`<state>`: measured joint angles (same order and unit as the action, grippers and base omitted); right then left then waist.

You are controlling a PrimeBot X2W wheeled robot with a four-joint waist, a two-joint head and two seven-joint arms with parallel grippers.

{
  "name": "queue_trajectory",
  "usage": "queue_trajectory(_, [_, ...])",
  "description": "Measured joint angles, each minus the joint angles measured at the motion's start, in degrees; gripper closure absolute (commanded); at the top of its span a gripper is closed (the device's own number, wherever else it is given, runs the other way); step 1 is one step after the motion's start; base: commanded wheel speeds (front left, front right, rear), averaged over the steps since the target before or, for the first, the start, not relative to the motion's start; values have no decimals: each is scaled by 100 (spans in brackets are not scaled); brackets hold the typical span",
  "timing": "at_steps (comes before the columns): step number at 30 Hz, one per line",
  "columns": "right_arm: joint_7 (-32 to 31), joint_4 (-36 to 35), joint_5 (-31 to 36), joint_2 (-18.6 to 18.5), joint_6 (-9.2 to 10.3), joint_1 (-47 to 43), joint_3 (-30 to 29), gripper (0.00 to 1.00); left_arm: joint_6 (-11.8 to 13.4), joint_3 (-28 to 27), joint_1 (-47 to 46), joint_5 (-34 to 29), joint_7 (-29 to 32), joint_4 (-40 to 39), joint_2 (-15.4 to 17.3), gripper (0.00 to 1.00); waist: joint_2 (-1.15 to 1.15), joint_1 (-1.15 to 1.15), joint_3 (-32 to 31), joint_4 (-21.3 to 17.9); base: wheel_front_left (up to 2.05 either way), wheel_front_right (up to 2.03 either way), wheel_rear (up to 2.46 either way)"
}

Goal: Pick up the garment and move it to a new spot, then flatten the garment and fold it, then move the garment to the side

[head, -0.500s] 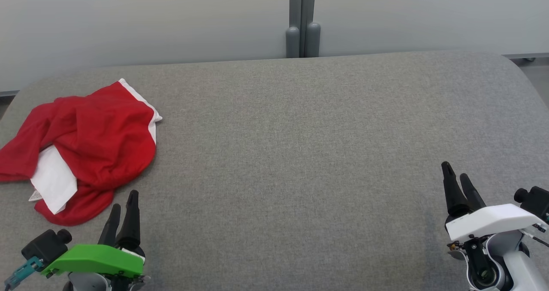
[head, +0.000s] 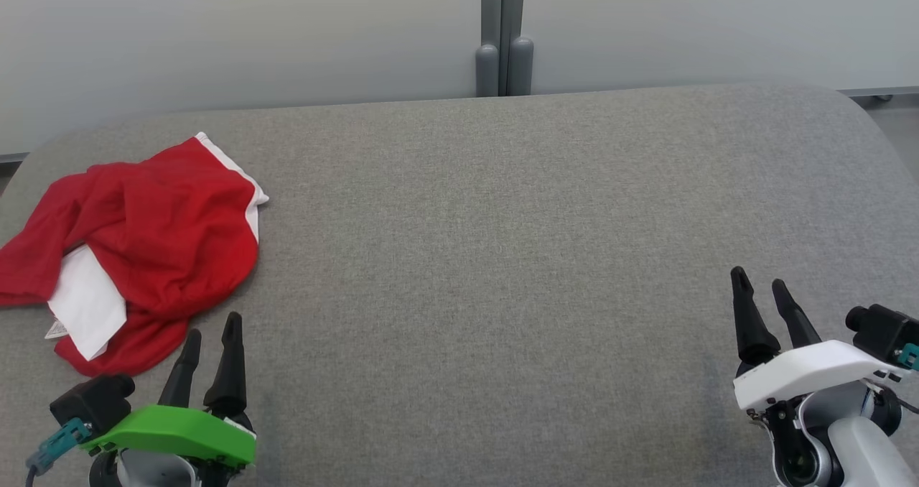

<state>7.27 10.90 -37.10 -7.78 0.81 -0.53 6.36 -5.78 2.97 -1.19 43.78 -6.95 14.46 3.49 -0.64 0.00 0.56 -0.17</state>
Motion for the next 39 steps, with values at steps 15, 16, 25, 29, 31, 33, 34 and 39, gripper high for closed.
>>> queue_trajectory(15, [258, -80, 1120, -178, 41, -2, 115, 0, -1, 44, 16, -1085, -277, -15, 29, 0, 0, 0, 21, -41, 0, 0, 0])
queue_trajectory(16, [289, -90, 1202, -179, 64, -2, 119, 0, -1, 48, 18, -1158, -290, -15, 29, 0, 0, 0, 22, -43, 0, 0, 0])
queue_trajectory(25, [438, -130, 1777, -270, 84, -41, 115, 0, -9, 36, 27, -1814, -481, -16, 30, 0, 0, 0, 27, -69, 0, 0, 0])
queue_trajectory(29, [512, -143, 2071, -288, 87, -109, 96, 0, -19, 12, 34, -2120, -566, -15, 36, 0, 0, 0, 28, -80, 0, 0, 0])
queue_trajectory(31, [557, -153, 2195, -294, 87, -118, 85, 0, -20, -2, 37, -2248, -581, -13, 44, 0, 0, 0, 29, -84, 0, 0, 0])
queue_trajectory(33, [605, -165, 2372, -312, 87, -118, 75, 0, -24, -16, 41, -2404, -632, -11, 46, 0, 0, 0, 29, -88, 0, 0, 0])
queue_trajectory(34, [622, -170, 2436, -314, 87, -118, 70, 0, -24, -22, 46, -2474, -656, -9, 47, 0, 0, 0, 29, -89, 0, 0, 0])
queue_trajectory(39, [710, -194, 2759, -335, 78, -119, 36, 0, -27, -36, 133, -2803, -732, 2, 47, 0, 0, 0, 27, -96, 0, 0, 0])
